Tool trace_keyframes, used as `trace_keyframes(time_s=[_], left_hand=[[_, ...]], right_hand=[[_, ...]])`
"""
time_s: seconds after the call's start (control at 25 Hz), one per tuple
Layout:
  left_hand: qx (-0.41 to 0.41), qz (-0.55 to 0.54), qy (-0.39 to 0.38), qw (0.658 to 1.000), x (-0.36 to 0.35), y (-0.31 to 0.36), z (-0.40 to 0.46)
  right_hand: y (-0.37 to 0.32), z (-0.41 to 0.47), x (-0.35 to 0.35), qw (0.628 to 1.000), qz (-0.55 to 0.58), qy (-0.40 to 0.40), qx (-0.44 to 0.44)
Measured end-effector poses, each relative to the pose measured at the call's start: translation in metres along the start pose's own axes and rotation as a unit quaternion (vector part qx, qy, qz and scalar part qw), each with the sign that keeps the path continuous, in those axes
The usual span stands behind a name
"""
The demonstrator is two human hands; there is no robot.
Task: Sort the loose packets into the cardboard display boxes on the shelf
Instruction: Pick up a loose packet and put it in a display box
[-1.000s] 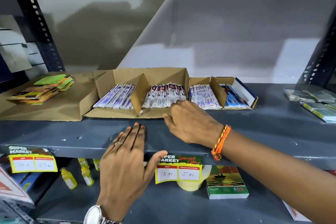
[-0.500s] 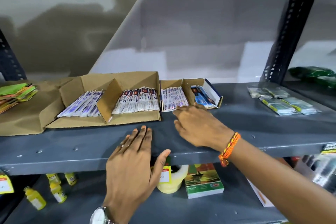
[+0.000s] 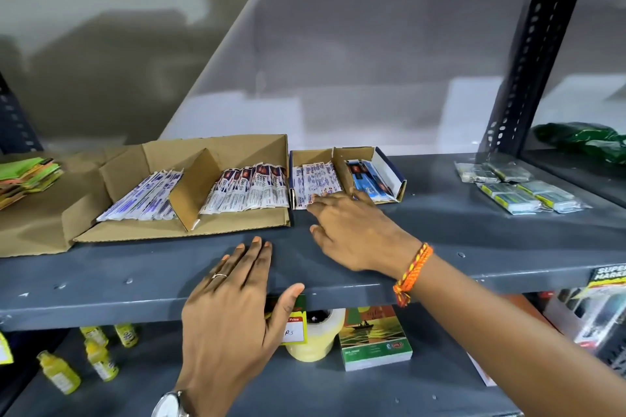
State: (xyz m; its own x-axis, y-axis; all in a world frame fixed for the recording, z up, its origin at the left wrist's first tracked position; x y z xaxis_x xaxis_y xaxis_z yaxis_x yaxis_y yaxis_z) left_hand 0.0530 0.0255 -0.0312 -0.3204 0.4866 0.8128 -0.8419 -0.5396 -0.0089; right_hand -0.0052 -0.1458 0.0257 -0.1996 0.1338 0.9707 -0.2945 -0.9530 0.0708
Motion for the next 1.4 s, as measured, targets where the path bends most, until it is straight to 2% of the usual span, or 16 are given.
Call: trace_keyframes(time_s=[0.12, 0.2, 0.24, 0.32, 0.48, 0.6, 0.76, 0.92, 1.12, 1.24, 1.4], left_hand=[[0.007, 0.003, 0.004, 1.0, 0.0, 0.001, 0.001], [0.007, 0.001, 0.012, 1.0, -0.001, 0.001, 0.002], [0.006, 0.001, 0.016, 1.0, -0.001, 0.001, 0.001], [0.005, 0.0, 0.027, 1.0, -0.001, 0.002, 0.0], [0.009, -0.008, 0.052, 0.999, 0.0, 0.005, 0.0], [0.013, -0.009, 0.058, 0.998, 0.001, 0.005, 0.0], [0.015, -0.009, 0.05, 0.999, 0.0, 0.006, 0.0], [0.02, -0.01, 0.049, 0.999, 0.0, 0.005, 0.0], [0.017, -0.01, 0.044, 0.999, -0.001, 0.004, 0.0], [0.019, -0.012, 0.041, 0.999, -0.001, 0.004, 0.0], [0.019, -0.013, 0.038, 0.999, -0.002, 0.003, 0.0]], right_hand=[[0.035, -0.011, 0.025, 0.985, 0.134, 0.096, -0.055], [0.08, -0.013, 0.042, 0.95, 0.199, 0.18, -0.161], [0.102, -0.011, 0.047, 0.935, 0.209, 0.194, -0.21], [0.133, -0.001, 0.049, 0.933, 0.193, 0.167, -0.252], [0.157, 0.027, 0.054, 0.95, 0.202, 0.077, -0.226], [0.155, 0.047, 0.052, 0.96, 0.151, 0.009, -0.234], [0.142, 0.054, 0.045, 0.965, 0.033, -0.045, -0.256], [0.141, 0.052, 0.037, 0.958, 0.016, -0.084, -0.275], [0.139, 0.048, 0.038, 0.957, 0.028, -0.062, -0.283], [0.141, 0.049, 0.046, 0.957, 0.041, -0.01, -0.287], [0.149, 0.051, 0.066, 0.949, 0.117, 0.072, -0.283]])
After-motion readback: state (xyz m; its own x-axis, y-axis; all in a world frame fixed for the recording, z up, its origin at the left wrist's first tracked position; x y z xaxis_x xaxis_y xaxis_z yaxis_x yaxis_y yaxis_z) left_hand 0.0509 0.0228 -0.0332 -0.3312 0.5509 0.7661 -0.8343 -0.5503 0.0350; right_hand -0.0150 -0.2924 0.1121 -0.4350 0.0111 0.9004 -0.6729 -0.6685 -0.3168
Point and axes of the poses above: each hand's wrist, its own z-axis towards the middle knuckle, its own x-axis out of the back of the hand, y = z × x, the point moved 5 cm from there along z, towards the middle knuckle, and after that the axes turned 3 degrees about -y, right-handed, at the moved point
